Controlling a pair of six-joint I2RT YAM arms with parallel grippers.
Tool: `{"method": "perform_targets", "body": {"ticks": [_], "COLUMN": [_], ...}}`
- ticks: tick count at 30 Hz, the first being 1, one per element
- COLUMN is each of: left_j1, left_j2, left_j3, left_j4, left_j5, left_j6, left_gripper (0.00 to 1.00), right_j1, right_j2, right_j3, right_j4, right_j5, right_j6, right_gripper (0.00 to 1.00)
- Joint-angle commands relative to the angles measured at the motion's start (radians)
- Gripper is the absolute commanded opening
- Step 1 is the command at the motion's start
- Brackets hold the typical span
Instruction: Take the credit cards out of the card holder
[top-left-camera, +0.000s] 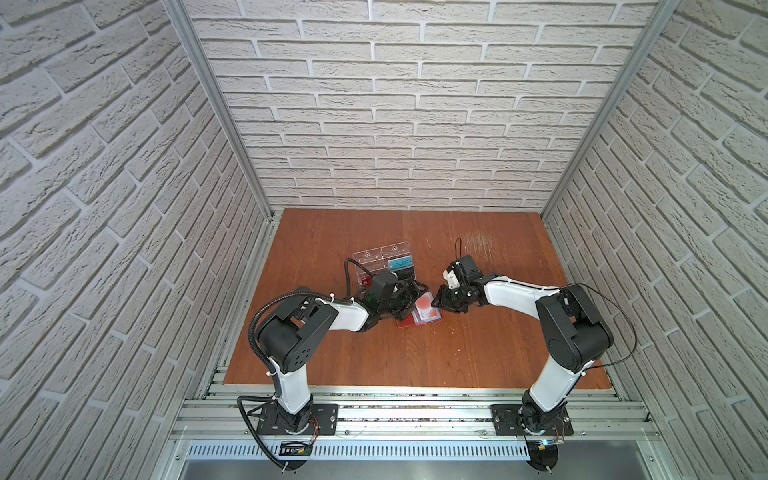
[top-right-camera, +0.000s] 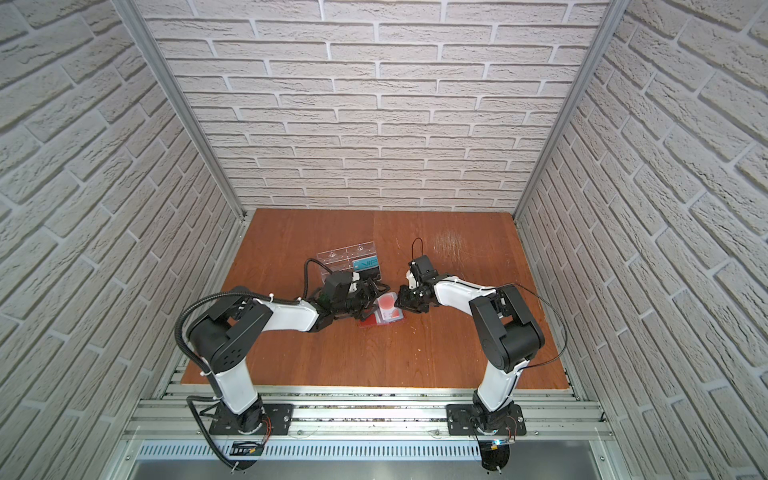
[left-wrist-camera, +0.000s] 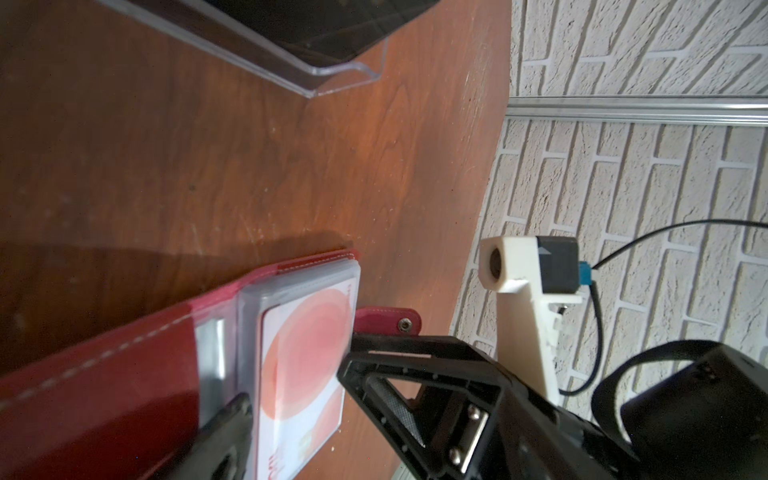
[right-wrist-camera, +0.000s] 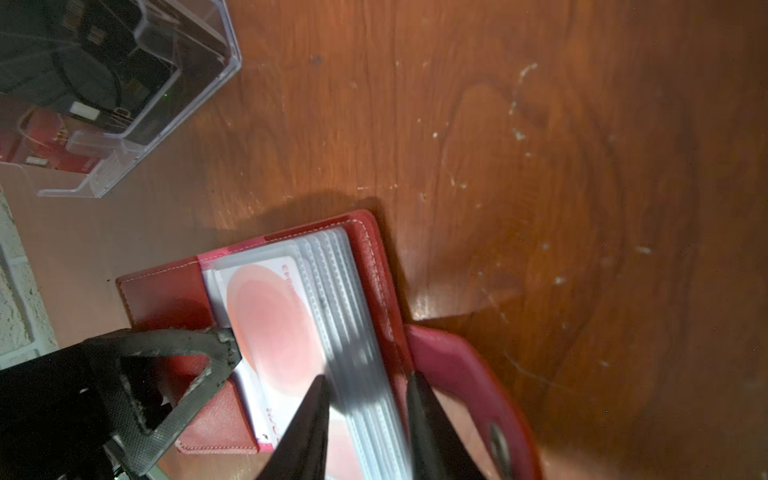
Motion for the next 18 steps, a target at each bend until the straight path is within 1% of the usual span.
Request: {"method": "perform_targets", "body": {"ticks": [1, 18], "left_j1": [0.007, 0.006], "left_j2": [0.023, 0.010], "left_j3": [-0.013, -0.038], "left_j4": [0.093, 0.061], "left_j5": [0.020, 0.019], "left_j6": [0.014, 0.069], "left_gripper": [0.91, 0.90], "right_j1": [0.001, 0.002], "right_j2": [0.039, 0.044], "right_j3": [-0.037, -0.062], "right_j4": [0.011, 0.038], "right_j5": [0.008, -0.003], "right_j6": [0.003, 0.021], "right_gripper": [0.30, 0.28]}}
